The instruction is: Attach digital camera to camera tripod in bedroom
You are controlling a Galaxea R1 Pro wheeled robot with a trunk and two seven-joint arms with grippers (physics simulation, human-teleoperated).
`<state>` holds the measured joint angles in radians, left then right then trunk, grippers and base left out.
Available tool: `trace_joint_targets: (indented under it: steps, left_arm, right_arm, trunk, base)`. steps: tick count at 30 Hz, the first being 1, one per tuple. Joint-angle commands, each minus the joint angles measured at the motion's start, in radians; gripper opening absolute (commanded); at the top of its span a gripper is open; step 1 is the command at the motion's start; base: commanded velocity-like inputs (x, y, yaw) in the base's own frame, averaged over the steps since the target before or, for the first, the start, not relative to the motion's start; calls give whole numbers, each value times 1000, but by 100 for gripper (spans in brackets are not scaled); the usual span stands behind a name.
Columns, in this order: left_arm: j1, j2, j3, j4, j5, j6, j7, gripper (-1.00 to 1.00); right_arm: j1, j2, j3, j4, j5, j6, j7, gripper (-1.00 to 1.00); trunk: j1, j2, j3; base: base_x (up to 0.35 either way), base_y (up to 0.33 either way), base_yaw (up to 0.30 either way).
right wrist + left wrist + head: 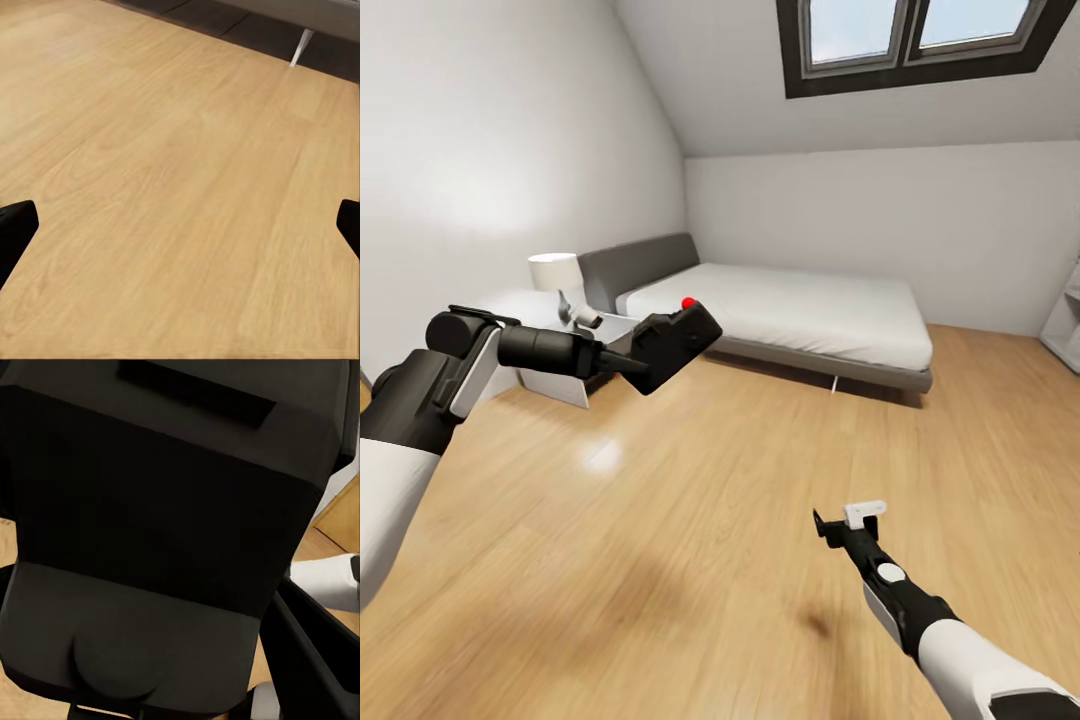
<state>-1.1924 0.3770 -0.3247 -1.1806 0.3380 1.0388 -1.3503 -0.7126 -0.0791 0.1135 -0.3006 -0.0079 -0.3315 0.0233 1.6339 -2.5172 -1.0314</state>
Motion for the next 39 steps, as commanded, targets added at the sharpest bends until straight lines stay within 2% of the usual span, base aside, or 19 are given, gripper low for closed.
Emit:
trace_joint_targets:
  steps: [1,7,31,39]
  left_arm:
    - [-1,1,-2,1,3,8,-5,-100]
    - [-1,1,-2,5,3,8,-12,-100]
    - [-1,-2,-3,6,1,8,-13,-100]
    - [-1,-3,-3,6,1,8,-13,-100]
  right_arm:
    - [-1,-1,3,19,-1,-4,2,100]
    - [-1,0,4,53,0,-6,3,100]
    - [-1,2,6,82,0,-8,3,100]
    - [-1,3,6,85,0,-8,3,100]
  trunk:
    - [-1,0,3]
    - [-3,1,26]
    - [-14,7,119]
    - [-18,9,150]
  base:
    - [0,0,0]
    - [0,0,0]
    - [0,0,-12]
    - [74,-119,0]
